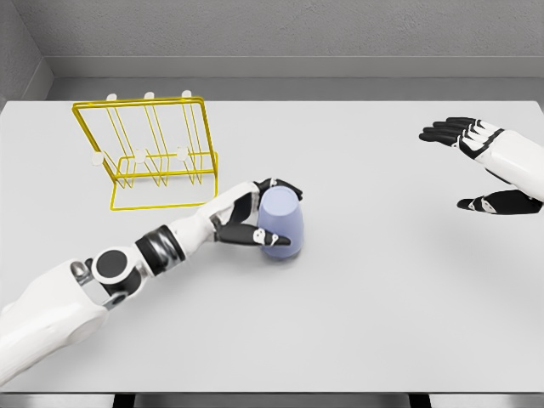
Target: Place the cup on the cup holder with both arms
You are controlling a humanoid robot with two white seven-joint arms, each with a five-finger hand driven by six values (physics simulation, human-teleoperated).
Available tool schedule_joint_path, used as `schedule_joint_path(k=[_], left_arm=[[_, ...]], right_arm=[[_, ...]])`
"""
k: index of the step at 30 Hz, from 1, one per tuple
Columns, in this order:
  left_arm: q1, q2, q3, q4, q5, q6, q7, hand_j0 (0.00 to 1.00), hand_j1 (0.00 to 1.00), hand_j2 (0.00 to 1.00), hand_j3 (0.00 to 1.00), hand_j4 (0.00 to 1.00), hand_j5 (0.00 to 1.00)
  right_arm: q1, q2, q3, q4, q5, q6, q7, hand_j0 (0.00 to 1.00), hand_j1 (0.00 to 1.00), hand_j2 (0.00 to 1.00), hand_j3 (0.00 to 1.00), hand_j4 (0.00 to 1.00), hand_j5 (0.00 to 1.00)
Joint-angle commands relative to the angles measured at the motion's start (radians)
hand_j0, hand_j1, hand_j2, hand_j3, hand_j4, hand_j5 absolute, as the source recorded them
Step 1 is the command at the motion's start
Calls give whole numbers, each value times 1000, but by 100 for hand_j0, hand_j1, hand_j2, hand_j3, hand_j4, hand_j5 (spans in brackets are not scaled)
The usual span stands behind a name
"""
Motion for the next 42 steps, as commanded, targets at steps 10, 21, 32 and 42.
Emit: schedule_joint_path(k=[10,21,32,42], left_arm=[[0,4,7,-9,3,0,0,59,59,59,59,59,59],[0,182,118,-169,25,-25,6,60,60,60,60,60,60],[-25,232,150,-184,48,-25,6,61,61,61,61,61,61],[-28,263,213,-181,74,-25,6,62,62,62,62,62,62]], right_arm=[[0,-1,0,0,-7,3,-1,100,100,100,100,100,100],[0,-1,0,0,-7,3,-1,100,100,100,100,100,100],[0,-1,0,0,-7,3,-1,100,100,100,100,100,100],[0,-1,0,0,-7,3,-1,100,100,100,100,100,100]])
